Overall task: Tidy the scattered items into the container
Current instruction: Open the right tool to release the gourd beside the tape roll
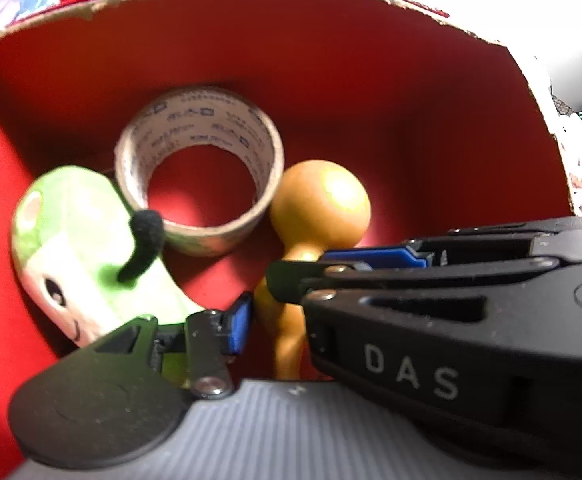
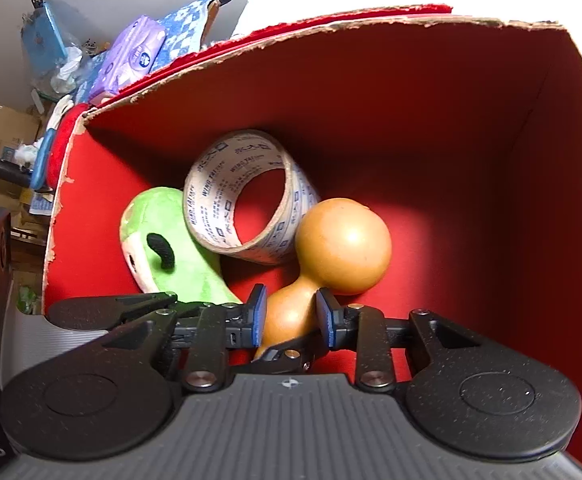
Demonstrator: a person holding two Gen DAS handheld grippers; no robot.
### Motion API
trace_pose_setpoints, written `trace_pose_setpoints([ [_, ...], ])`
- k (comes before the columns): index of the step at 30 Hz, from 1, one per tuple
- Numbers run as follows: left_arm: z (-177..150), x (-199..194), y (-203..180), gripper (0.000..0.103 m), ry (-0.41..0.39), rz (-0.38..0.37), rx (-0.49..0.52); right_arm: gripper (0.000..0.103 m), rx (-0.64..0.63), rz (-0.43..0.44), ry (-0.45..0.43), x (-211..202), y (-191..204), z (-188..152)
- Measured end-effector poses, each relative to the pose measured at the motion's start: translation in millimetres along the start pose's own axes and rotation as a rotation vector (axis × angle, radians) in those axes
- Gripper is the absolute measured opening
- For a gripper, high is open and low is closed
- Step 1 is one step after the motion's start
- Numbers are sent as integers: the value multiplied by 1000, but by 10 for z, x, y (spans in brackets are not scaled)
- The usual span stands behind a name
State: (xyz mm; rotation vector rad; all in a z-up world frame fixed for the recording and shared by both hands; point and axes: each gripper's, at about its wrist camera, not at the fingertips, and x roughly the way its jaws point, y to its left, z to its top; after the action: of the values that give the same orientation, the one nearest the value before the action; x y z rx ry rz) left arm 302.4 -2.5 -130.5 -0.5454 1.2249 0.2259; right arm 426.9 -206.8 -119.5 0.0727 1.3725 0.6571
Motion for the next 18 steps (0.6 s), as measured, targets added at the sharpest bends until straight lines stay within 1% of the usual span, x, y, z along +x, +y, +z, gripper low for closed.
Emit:
trace_pose_setpoints([
  [6,0,-21,52,39,-11,0,-11,32,-17,-14,-18,-9,40,-4],
  [9,1,-35,73,45,-15,4,-14,32,-18,-16,-31,-39,44,-5],
  [11,2,-48,85,48,-20,6,-15,33,-14,-11,-43,-65,33,-5],
  [18,3,-90,139,48,-32,15,-18,33,9,-11,-44,-33,17,6],
])
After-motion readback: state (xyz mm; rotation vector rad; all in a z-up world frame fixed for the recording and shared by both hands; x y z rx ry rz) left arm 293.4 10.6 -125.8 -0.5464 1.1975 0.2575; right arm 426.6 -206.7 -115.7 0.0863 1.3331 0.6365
